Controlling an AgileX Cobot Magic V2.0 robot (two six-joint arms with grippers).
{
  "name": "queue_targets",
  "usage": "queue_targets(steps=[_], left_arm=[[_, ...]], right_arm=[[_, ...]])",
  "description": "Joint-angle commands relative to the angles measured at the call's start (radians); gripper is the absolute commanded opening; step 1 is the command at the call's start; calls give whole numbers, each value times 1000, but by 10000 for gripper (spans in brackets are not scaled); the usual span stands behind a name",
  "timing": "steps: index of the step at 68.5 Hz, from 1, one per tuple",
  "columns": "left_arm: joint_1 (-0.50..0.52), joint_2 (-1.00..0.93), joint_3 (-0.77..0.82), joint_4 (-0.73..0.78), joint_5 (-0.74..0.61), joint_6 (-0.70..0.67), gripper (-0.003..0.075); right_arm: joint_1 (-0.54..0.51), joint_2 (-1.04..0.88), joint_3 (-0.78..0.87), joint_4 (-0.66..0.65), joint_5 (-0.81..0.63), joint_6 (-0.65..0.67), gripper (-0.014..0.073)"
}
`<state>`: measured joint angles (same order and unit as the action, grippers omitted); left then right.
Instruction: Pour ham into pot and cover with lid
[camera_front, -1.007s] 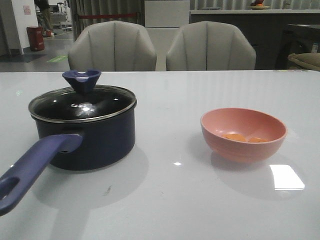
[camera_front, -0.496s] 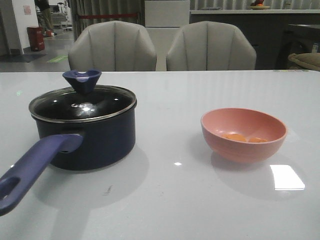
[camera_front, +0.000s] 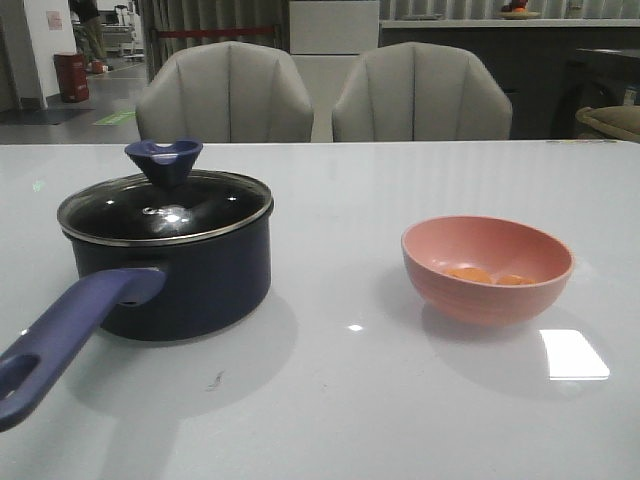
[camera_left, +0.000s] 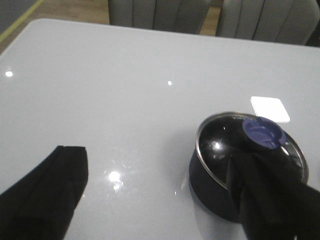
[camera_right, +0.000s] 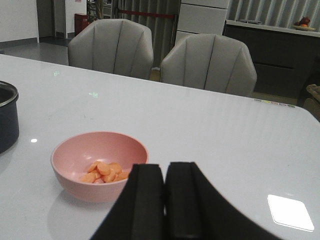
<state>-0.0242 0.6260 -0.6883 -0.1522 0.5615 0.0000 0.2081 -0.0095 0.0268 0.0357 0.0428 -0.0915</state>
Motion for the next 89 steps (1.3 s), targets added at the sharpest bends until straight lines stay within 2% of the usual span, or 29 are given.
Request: queue_targets(steps=[1,13,24,43,56,67,77,89], left_arm=[[-29,98,-118,8,33,-14,625],[-52,301,-272,10,153,-14,625],[-54,467,-381,-48,182,-14,625],[-222,718,-548,-52,206,-26,625],[-328,854,-664,-9,218,-115,625],[-396,959,-783,66,282,-207,625],[-426,1050,-895,158,382,-291,625],[-428,1130,-980,174,486,-332,625]], right_arm=[[-6,-21,-5,-7,-85,-4,150],[-6,-21,-5,-7,-85,-4,150],[-6,-21,-5,-7,-85,-4,150],[-6,-21,-5,-7,-85,-4,150],[-6,-21,-5,-7,-85,-4,150],[-6,-21,-5,-7,-85,-4,150],[-6,-21,-5,-7,-85,-4,150],[-6,-21,-5,-7,-85,-4,150]])
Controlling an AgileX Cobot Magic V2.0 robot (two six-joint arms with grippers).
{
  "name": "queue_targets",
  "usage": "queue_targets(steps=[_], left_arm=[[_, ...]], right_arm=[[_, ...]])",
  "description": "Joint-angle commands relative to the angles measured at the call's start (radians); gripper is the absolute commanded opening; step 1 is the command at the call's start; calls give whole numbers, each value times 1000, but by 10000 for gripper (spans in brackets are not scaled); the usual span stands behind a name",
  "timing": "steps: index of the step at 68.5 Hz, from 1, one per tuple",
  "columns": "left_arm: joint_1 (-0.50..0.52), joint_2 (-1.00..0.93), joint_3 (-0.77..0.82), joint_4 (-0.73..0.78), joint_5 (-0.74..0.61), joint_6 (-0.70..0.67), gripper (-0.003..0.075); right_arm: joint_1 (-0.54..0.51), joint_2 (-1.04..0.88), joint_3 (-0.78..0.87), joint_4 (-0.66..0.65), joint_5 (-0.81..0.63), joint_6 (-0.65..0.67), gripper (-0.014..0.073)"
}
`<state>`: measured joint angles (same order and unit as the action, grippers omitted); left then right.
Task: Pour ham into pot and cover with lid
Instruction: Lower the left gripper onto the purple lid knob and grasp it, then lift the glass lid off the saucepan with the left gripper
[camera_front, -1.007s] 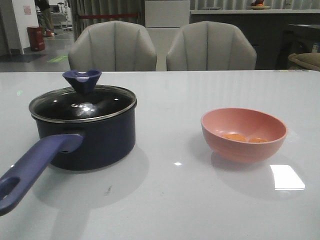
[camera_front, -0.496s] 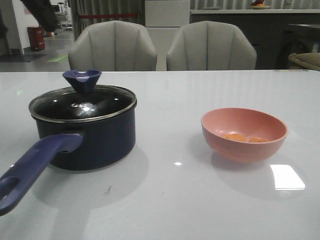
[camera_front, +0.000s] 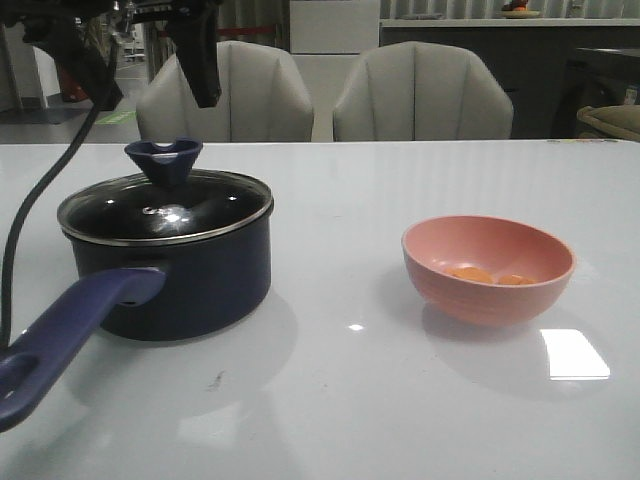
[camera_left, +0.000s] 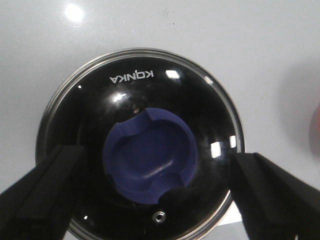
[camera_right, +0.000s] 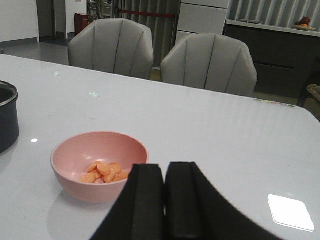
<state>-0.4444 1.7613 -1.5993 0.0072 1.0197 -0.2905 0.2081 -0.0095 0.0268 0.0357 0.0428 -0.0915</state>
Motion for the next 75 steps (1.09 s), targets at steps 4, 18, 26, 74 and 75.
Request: queue_targets(steps=[4,18,26,74,75], left_arm=[[-8,16,-88,15,48,-47,625],[-8,75,-128,13,88,-72,625],[-8,92,-128,6,88,-72,625],[-8,113,-132,6,76,-72,184],[-8,113,-132,6,76,-72,184]], right_arm=[[-6,-21,-5,-7,-85,-4,150],[-6,-21,-5,-7,-85,-4,150],[-6,-21,-5,-7,-85,-4,150],[-6,-21,-5,-7,-85,-4,150],[-6,-21,-5,-7,-85,-4,150]])
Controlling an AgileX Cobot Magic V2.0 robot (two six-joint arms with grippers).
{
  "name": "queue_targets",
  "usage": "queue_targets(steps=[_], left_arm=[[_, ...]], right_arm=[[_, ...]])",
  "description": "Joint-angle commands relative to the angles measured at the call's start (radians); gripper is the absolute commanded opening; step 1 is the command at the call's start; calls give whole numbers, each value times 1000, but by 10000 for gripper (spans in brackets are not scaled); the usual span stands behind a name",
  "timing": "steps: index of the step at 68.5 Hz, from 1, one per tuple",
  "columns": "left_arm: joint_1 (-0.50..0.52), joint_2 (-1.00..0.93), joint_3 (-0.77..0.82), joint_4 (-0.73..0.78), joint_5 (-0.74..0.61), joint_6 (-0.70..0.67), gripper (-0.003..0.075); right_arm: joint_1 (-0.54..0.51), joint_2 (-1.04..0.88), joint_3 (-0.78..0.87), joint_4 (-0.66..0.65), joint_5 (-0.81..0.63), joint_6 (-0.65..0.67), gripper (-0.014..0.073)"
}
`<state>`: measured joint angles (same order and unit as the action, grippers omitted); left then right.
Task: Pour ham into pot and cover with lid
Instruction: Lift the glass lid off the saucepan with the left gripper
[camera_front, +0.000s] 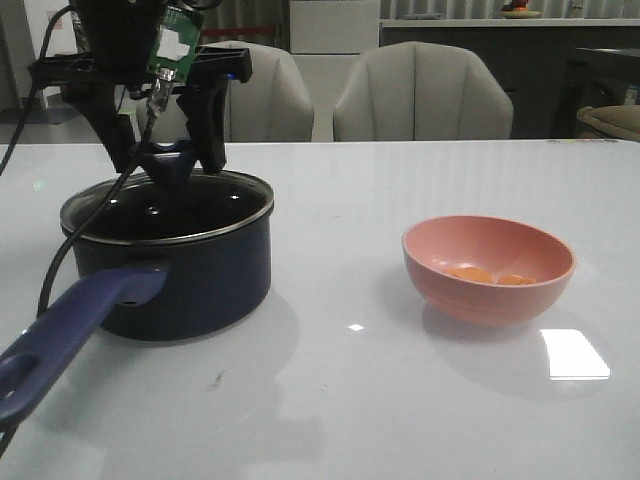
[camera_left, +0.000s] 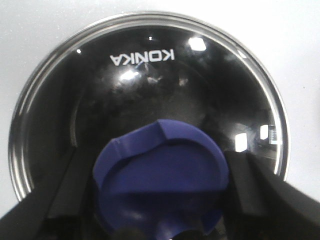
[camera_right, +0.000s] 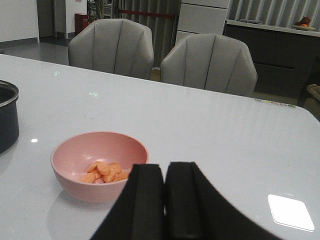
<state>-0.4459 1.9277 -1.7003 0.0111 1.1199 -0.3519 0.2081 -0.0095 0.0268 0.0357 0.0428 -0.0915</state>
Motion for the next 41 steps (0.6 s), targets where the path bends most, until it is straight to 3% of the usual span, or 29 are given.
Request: queue_targets(steps=[1,41], left_arm=[[-7,-54,-31,2,-24,-10,184],[22,-64,-149,53,94,51,183]], right_arm=[[-6,-21,-5,-7,-85,-4,150],[-6,-21,-5,-7,-85,-4,150]])
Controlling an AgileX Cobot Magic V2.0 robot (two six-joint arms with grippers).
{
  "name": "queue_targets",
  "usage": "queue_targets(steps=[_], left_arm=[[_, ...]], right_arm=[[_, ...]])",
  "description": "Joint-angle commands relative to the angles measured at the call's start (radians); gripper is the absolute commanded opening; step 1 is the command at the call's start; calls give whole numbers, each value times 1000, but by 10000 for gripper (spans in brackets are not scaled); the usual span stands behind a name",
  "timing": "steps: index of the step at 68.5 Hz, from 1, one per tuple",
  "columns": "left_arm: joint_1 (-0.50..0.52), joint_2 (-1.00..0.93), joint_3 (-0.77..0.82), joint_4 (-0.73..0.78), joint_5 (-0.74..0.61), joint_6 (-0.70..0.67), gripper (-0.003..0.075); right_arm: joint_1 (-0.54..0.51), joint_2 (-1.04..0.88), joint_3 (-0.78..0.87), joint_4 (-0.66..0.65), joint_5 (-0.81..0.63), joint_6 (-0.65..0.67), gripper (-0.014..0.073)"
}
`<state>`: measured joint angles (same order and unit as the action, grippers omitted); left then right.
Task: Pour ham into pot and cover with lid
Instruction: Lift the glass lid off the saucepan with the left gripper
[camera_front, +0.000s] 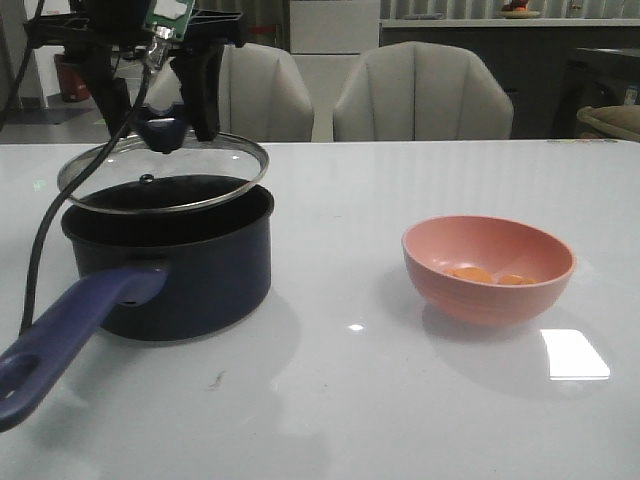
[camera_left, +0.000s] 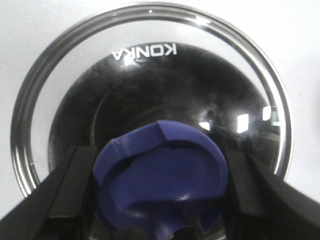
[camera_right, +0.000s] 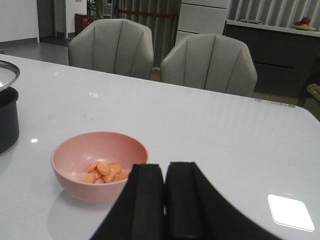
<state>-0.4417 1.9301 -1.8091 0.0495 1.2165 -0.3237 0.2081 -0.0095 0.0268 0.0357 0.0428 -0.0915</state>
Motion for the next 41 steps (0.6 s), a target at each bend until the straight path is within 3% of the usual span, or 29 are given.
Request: queue_targets(steps=[1,16,41], left_arm=[[21,-68,-40,15,-2,27,183],[111,-94,-40,15,32,53,183],[379,-176,61,-18,-5,217,183]], right_arm=[[-6,-21,-5,-7,-85,-4,150],[-6,-21,-5,-7,-85,-4,150],[-6,-21,-5,-7,-85,-4,150]])
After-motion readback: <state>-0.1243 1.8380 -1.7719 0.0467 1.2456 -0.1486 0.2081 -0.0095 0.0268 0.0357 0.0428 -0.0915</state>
